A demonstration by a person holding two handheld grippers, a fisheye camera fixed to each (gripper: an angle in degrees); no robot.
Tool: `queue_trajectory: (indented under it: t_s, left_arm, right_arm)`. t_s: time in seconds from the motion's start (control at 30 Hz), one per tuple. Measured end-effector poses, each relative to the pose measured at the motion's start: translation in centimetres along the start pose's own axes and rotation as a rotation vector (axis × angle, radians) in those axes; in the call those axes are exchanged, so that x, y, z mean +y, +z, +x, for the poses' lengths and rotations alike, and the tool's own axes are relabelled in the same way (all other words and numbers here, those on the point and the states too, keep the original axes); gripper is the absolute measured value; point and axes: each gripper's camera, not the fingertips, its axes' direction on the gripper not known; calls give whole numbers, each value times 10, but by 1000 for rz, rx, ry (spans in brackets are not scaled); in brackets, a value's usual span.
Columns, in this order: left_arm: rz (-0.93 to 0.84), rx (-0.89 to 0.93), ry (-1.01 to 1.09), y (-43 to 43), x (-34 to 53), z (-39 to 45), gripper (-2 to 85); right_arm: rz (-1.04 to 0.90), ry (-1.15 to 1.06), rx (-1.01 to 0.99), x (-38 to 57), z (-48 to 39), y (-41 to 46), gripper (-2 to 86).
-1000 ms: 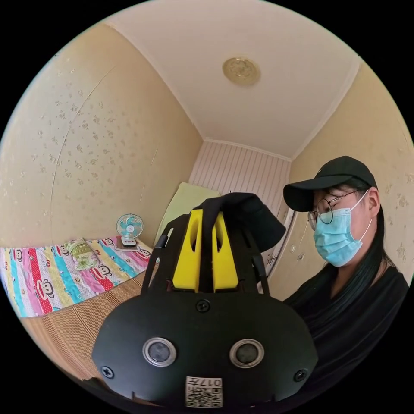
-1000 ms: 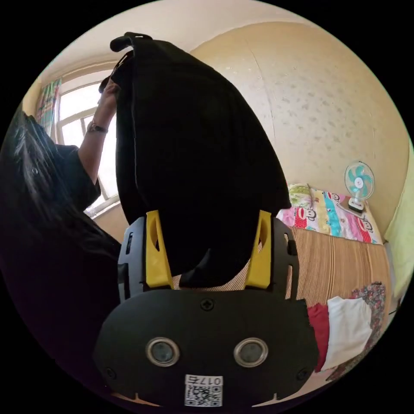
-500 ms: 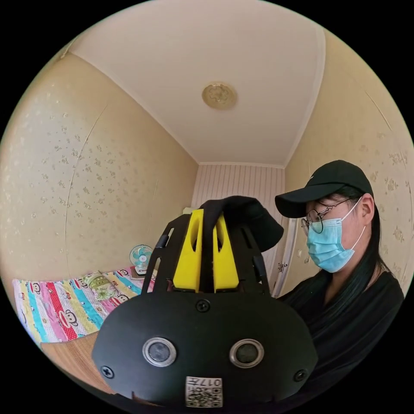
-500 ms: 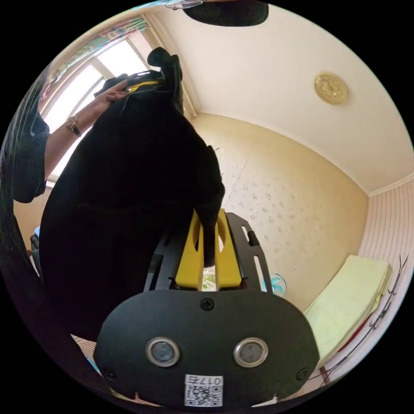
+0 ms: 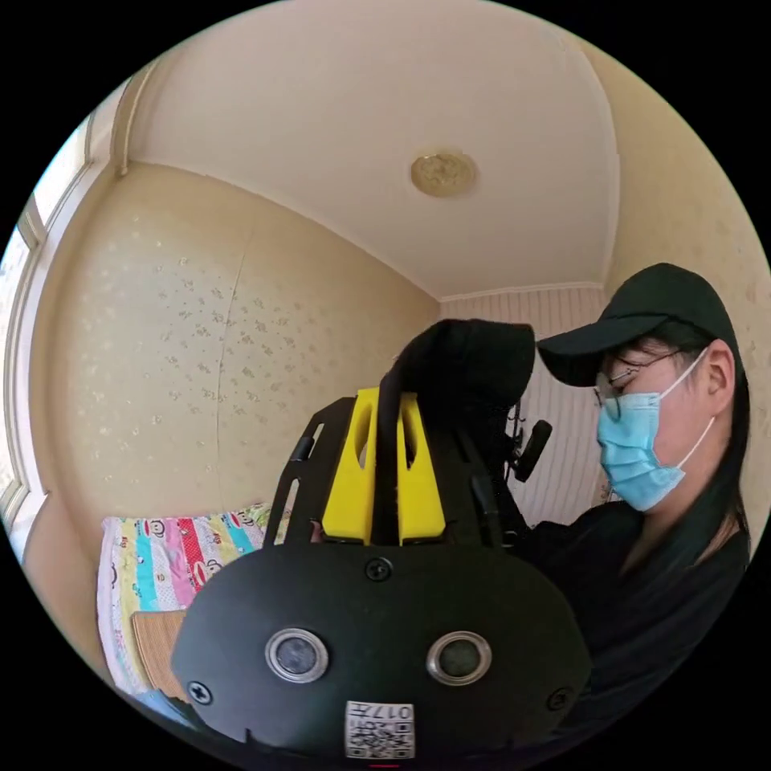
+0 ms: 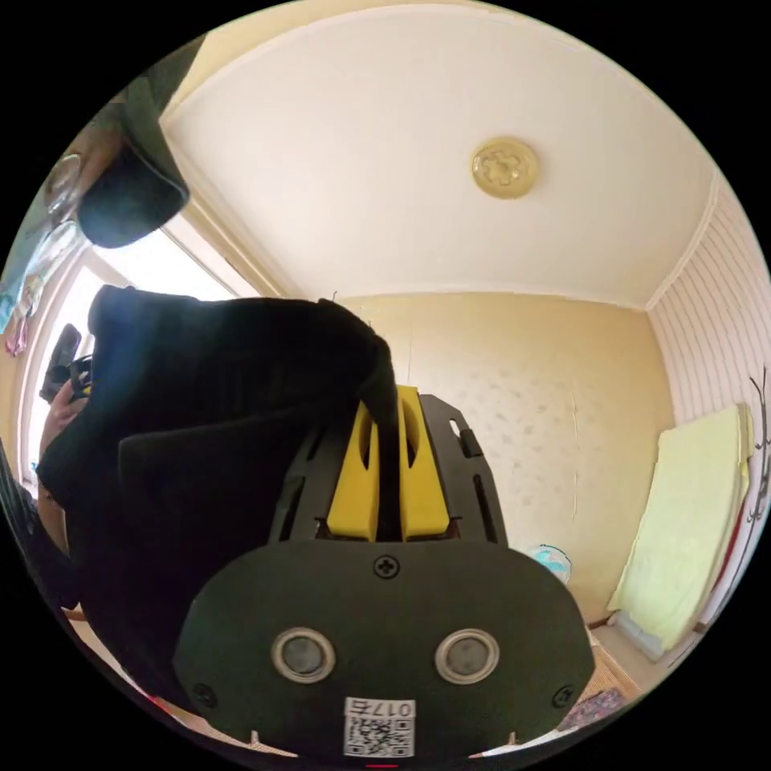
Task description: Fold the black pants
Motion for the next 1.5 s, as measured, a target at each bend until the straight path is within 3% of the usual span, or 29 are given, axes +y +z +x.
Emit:
queue_trajectory:
  t_s: [0.13, 0.2, 0.27, 0.33, 0.4, 0.57, 0.67, 0.77, 0.87, 1.0, 1.07, 1.2, 1.5]
  left_arm:
    - [-217, -105, -256, 154, -5, -163, 52]
    - [-248, -188, -390, 224, 28, -248, 66]
    - [-367, -313, -652, 276, 108, -340, 70]
    - [-454, -279, -775, 290, 183, -378, 78]
    - [-532, -291, -804, 287, 264, -391, 79]
    - [-1041, -381, -949, 255, 538, -371, 82]
    - [-1248, -343, -957, 247, 640, -332, 87]
    - [-1387, -260, -896, 260, 704, -291, 94]
    - [-1488, -342, -889, 264, 748, -267, 102]
    - [-1431, -451, -898, 257, 761, -254, 84]
    - [-1479, -407, -897, 256, 768, -250, 31]
    - [-1584, -413, -851, 250, 762, -247, 10]
    - [-1418, -536, -1050, 177, 726, -244, 14]
  right_arm:
    - [-454, -7, 14, 43, 52, 220, 61]
    - [-644, -70, 112, 99, 72, 324, 69]
    - [-1009, -100, 246, 203, 102, 411, 62]
    - [-1088, 38, 245, 273, 119, 413, 43]
    - [-1119, 79, 52, 348, 118, 394, 44]
    - [-1580, 259, -195, 605, 114, 280, 31]
    - [-1802, 395, -230, 693, 119, 209, 46]
    - [-1843, 488, -236, 721, 132, 159, 53]
    - [-1863, 564, -183, 730, 163, 126, 60]
    - [-1809, 628, -59, 724, 220, 97, 71]
    - [-1812, 638, 73, 725, 261, 77, 80]
    - [-1810, 757, 200, 739, 317, 47, 94]
    - [-1809, 989, 169, 809, 384, 6, 124]
